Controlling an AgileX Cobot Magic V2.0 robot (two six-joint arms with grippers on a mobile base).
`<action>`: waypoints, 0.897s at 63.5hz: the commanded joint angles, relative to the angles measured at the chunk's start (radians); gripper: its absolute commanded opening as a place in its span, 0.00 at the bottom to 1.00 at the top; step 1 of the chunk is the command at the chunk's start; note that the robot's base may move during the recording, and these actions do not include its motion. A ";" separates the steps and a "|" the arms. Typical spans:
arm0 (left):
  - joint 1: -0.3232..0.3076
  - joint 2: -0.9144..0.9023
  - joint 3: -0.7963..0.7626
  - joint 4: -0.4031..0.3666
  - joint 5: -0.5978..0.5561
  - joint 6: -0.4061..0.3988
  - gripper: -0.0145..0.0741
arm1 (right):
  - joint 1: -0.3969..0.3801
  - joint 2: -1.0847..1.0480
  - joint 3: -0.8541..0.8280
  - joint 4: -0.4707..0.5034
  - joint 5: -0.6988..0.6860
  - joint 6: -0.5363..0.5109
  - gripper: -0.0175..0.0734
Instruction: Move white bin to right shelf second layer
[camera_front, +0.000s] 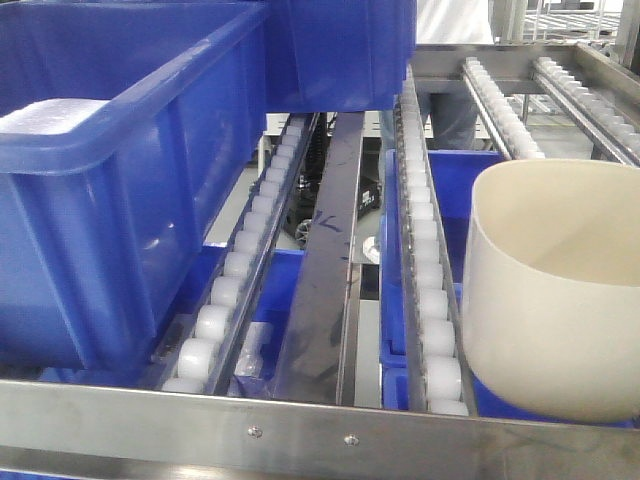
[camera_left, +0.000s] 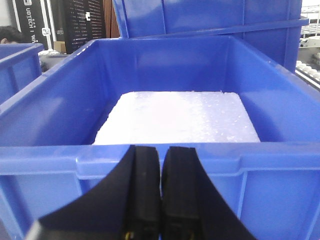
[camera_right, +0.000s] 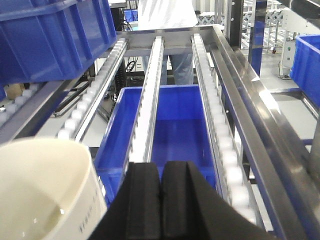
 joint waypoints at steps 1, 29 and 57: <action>0.001 -0.013 0.033 -0.005 -0.087 -0.007 0.26 | -0.007 -0.023 -0.010 -0.010 -0.090 -0.003 0.25; 0.001 -0.013 0.033 -0.005 -0.087 -0.007 0.26 | -0.005 -0.023 -0.010 -0.008 -0.089 -0.003 0.25; 0.001 -0.013 0.033 -0.005 -0.087 -0.007 0.26 | -0.005 -0.023 -0.010 0.139 -0.116 -0.157 0.25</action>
